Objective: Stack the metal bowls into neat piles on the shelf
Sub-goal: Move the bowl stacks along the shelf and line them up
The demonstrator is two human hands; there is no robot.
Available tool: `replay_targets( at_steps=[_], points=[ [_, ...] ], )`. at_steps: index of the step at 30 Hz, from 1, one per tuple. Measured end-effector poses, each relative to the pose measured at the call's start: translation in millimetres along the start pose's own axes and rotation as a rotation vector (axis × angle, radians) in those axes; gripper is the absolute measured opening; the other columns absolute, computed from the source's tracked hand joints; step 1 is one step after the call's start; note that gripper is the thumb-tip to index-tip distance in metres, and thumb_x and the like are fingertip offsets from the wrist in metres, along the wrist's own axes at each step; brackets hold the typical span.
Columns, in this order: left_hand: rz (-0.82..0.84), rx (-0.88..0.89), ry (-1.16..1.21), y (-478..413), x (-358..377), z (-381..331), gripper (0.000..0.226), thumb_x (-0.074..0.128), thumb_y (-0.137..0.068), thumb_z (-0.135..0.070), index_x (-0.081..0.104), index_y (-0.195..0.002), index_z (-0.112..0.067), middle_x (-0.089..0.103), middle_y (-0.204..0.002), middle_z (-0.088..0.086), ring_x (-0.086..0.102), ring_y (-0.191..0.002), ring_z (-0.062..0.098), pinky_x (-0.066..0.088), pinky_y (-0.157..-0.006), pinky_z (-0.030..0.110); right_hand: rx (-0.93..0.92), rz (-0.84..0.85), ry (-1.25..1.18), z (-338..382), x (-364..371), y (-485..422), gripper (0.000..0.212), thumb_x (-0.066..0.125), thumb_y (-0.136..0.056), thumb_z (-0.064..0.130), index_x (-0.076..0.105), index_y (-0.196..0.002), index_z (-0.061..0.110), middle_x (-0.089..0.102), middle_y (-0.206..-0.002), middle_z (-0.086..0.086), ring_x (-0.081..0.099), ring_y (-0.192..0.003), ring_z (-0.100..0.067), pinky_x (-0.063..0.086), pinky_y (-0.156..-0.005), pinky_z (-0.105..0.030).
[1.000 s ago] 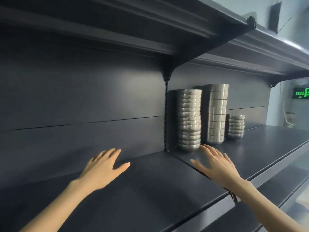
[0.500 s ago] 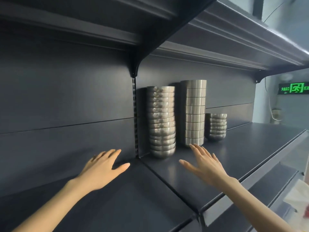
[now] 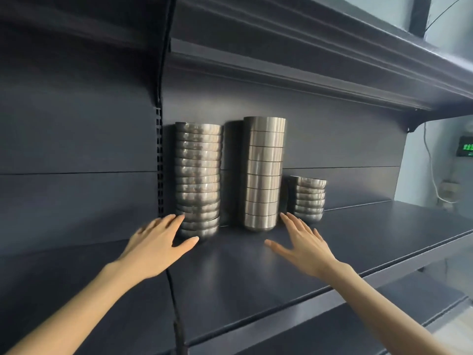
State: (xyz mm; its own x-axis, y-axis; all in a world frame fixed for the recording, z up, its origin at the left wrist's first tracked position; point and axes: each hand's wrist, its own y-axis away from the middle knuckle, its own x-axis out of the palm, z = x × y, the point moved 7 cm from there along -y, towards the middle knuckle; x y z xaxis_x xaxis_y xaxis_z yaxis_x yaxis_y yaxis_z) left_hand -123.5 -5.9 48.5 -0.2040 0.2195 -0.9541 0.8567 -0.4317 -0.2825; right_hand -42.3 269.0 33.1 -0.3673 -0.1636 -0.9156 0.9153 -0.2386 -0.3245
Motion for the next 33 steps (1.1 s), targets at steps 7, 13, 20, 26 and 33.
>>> replay_targets(
  at_steps=[7,13,20,26,33],
  points=[
    [-0.089,0.050,0.056,-37,-25,-59,0.073,0.027,-0.093,-0.065,0.013,-0.153,-0.027,0.013,-0.159,-0.014,0.019,-0.145,0.012,0.027,-0.110,0.036,-0.023,-0.054,-0.144,-39,-22,-27,0.093,0.041,-0.084,0.074,0.006,-0.156,0.027,0.007,-0.163,0.009,0.017,-0.148,-0.013,0.022,-0.117,-0.043],
    [-0.200,0.133,0.263,-90,-53,-103,0.068,0.032,-0.096,-0.059,0.015,-0.153,-0.026,0.017,-0.160,-0.008,0.028,-0.142,0.016,0.031,-0.109,0.039,-0.005,-0.202,-0.418,-53,-54,-78,0.086,0.048,-0.088,0.064,0.014,-0.155,0.022,0.017,-0.161,0.005,0.021,-0.146,-0.013,0.025,-0.115,-0.037],
    [-0.360,0.160,0.474,-150,-65,-135,0.069,0.034,-0.097,-0.054,0.006,-0.154,-0.027,0.011,-0.161,-0.001,0.021,-0.146,0.021,0.026,-0.114,0.043,-0.114,-0.309,-0.550,-47,-81,-130,0.085,0.047,-0.090,0.061,0.010,-0.155,0.022,0.011,-0.162,0.004,0.016,-0.148,-0.014,0.021,-0.115,-0.034],
    [-0.501,0.140,0.463,-194,-70,-149,0.068,0.030,-0.098,-0.053,-0.003,-0.153,-0.032,0.003,-0.162,-0.005,0.019,-0.146,0.018,0.029,-0.111,0.040,-0.278,-0.375,-0.677,-39,-101,-182,0.084,0.048,-0.091,0.058,0.004,-0.155,0.026,0.006,-0.163,0.008,0.013,-0.147,-0.009,0.017,-0.105,-0.024],
    [-0.568,0.168,0.675,-234,-55,-159,0.065,0.034,-0.099,-0.048,-0.009,-0.148,-0.045,-0.004,-0.162,-0.005,0.009,-0.147,0.013,0.014,-0.108,0.028,-0.469,-0.386,-0.809,-41,-102,-226,0.081,0.051,-0.091,0.052,0.005,-0.154,0.033,0.009,-0.161,0.012,0.013,-0.129,0.016,0.016,-0.099,-0.002]
  ],
)
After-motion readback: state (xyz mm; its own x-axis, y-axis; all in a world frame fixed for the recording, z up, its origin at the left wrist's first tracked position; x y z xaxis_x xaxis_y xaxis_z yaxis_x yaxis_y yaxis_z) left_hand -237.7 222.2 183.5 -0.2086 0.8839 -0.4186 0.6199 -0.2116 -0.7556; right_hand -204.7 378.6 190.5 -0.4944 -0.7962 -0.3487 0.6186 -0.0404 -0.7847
